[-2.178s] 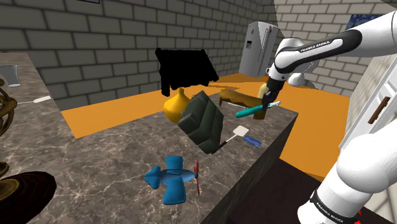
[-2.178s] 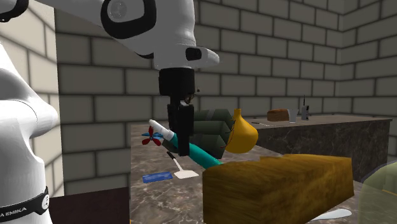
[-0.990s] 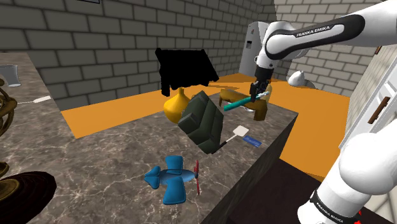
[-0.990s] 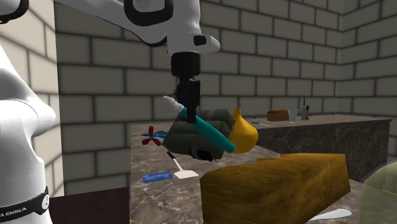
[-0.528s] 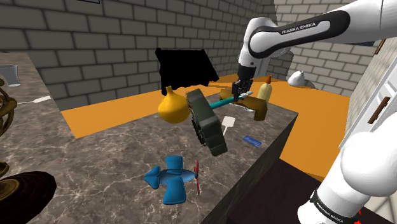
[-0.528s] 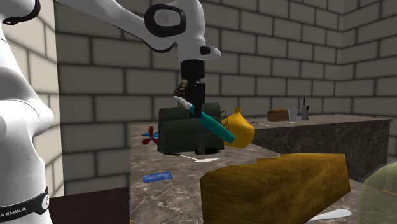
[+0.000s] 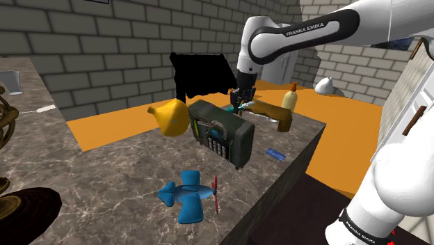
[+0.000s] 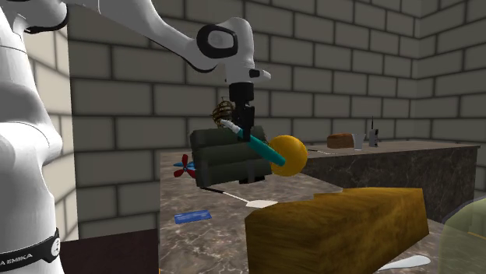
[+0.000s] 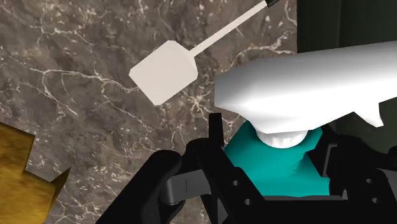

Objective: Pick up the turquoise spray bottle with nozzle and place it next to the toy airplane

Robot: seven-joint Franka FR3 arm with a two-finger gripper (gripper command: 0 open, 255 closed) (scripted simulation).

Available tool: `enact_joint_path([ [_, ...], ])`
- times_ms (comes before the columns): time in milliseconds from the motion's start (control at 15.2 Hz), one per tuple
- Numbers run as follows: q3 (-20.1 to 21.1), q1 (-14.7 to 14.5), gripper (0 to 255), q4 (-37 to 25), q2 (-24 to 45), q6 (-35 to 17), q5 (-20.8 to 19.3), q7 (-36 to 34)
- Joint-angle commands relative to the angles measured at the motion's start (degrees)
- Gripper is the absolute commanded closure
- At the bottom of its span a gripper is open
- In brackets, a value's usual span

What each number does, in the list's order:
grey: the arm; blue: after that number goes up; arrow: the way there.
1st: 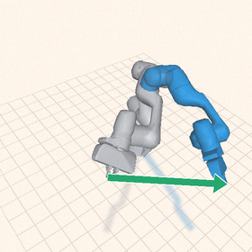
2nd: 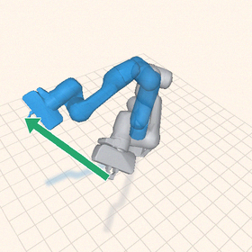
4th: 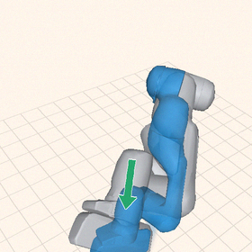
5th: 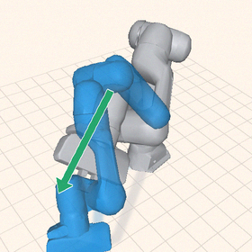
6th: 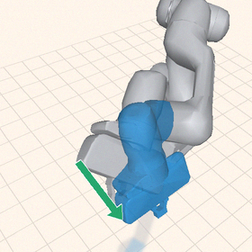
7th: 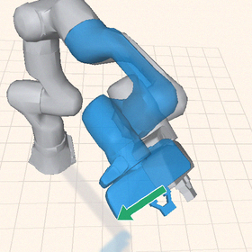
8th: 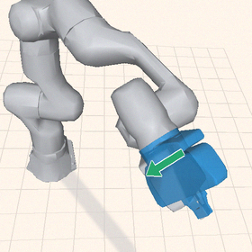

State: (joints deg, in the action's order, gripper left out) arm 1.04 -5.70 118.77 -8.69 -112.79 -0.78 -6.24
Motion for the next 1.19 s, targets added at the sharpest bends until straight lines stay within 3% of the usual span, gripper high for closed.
enact_joint_path([
  [0, 1.4, -1.0, 255, -2.9, 2.6, 0.3, 0.0, -2.5],
  [594, 6.3, -6.0, 255, -19.4, 16.1, 3.6, -1.7, -12.7],
  [1122, 8.7, -11.8, 255, -41.6, 32.0, 10.4, -4.9, -20.5],
])
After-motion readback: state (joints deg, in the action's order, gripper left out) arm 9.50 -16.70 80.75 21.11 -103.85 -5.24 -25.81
